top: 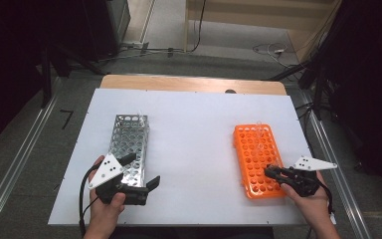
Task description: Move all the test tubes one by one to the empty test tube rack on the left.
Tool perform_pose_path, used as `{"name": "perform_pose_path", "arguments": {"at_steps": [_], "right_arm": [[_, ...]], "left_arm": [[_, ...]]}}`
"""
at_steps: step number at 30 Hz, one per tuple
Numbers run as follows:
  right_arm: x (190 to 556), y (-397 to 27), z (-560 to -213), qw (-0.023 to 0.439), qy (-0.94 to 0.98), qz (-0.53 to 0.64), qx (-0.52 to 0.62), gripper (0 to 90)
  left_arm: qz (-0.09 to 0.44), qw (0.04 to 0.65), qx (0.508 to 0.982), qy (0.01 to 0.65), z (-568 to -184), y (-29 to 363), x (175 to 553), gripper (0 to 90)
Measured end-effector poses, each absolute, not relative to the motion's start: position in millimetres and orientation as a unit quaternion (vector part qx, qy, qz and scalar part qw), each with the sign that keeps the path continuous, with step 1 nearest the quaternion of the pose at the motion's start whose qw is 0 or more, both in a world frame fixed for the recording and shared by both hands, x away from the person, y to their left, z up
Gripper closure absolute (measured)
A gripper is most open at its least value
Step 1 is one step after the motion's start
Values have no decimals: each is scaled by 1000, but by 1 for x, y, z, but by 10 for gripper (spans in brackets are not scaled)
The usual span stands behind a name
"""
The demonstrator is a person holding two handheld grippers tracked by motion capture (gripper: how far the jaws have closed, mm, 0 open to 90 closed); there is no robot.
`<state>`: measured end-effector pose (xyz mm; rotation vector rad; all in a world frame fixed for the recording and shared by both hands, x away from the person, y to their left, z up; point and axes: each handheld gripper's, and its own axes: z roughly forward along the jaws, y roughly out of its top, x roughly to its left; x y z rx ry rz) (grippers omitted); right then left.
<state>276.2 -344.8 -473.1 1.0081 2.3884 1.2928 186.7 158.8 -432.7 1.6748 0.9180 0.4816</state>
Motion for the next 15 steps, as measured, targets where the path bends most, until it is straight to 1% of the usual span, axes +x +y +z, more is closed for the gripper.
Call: {"name": "perform_pose_path", "arguments": {"at_steps": [5,15], "right_arm": [[276,-346,-469,120,816,449,344,737],[272,-349,-456,134,801,467,349,738]], "left_arm": [[204,554,708,389,-433,159,187,0],[205,552,709,388,-433,159,187,0]]}}
